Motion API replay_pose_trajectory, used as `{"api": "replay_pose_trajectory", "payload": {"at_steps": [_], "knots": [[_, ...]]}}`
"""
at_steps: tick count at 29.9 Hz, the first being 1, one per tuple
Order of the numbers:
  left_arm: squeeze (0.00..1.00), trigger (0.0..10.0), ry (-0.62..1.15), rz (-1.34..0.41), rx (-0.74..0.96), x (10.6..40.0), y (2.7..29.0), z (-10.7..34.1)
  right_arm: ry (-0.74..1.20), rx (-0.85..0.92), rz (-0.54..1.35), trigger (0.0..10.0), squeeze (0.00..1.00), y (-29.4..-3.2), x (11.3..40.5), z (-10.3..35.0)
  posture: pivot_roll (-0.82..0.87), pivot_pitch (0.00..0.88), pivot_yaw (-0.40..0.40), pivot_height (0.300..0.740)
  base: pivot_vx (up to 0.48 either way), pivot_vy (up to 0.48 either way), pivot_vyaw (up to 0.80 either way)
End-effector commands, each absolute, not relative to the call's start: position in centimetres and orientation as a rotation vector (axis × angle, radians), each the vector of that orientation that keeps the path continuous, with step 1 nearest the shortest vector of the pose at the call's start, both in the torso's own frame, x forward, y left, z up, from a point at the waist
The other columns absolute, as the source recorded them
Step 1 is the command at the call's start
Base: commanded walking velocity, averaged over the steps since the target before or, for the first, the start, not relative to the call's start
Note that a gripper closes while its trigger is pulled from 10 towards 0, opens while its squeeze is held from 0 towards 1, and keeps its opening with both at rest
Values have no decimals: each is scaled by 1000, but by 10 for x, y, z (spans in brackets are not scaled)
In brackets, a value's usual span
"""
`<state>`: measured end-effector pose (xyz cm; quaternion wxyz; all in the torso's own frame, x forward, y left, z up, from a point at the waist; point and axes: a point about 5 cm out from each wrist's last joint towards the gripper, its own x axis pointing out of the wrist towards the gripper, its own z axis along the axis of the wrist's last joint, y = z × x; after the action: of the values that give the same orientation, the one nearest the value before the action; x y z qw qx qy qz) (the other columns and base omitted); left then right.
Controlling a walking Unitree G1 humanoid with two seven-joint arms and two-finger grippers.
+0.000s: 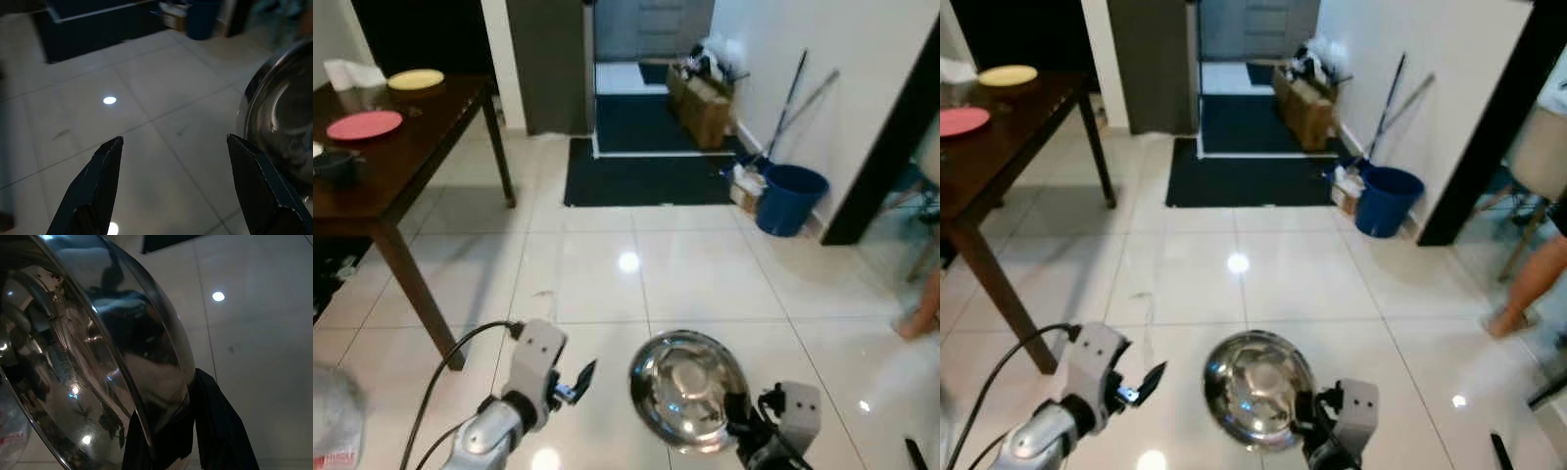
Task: Setting the table
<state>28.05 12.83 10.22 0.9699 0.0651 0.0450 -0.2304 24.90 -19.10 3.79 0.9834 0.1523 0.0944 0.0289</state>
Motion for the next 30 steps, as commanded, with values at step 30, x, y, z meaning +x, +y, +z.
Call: {"api": "replay_pose_trajectory", "payload": {"at_steps": [30], "knots": [[0, 10000, 116, -484, 148, 275, 130, 92, 178, 323, 73, 10000, 0, -180, 251, 37, 15, 80, 73, 740, 480, 0, -21]]}}
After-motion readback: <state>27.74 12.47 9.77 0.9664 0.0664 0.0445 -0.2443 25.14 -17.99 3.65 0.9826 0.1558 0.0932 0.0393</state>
